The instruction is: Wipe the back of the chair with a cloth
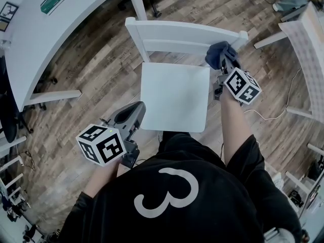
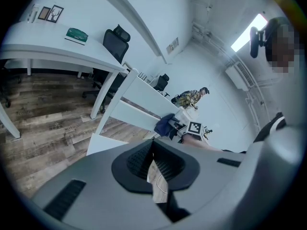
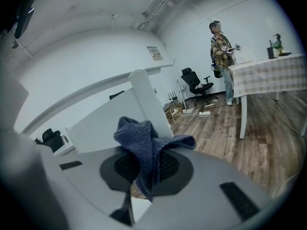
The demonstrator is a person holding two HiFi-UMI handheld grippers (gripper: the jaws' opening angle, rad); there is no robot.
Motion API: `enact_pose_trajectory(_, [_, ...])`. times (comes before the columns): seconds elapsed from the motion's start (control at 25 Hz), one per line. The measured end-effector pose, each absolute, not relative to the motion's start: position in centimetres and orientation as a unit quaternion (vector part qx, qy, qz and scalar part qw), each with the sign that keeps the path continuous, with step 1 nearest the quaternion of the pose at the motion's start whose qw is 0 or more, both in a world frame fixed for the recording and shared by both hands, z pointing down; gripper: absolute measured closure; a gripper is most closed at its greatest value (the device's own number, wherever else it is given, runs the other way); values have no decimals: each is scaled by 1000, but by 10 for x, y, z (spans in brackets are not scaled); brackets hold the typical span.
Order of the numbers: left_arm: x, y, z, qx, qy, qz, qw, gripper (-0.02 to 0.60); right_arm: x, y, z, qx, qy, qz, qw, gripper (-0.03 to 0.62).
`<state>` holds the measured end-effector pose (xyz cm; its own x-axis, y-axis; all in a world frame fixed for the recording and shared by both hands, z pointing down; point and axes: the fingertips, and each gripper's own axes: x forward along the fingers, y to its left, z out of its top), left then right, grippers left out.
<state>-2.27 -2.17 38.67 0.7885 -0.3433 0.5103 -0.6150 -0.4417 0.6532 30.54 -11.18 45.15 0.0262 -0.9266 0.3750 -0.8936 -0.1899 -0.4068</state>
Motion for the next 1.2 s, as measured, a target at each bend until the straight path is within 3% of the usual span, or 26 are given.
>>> enact_pose_trajectory(0.36, [-43, -20, 392, 827, -303, 147, 450, 568, 265, -107, 440, -680, 686, -259, -9, 546])
enact_pose_trajectory(0.88, [-115, -23, 395, 792, -377, 119, 465, 568, 111, -145, 451, -556, 782, -278, -42, 546])
enact_pose_trajectory(1.2, [-154, -19, 401, 766, -422, 97, 475, 568, 50, -169, 483, -514, 804, -286, -86, 546])
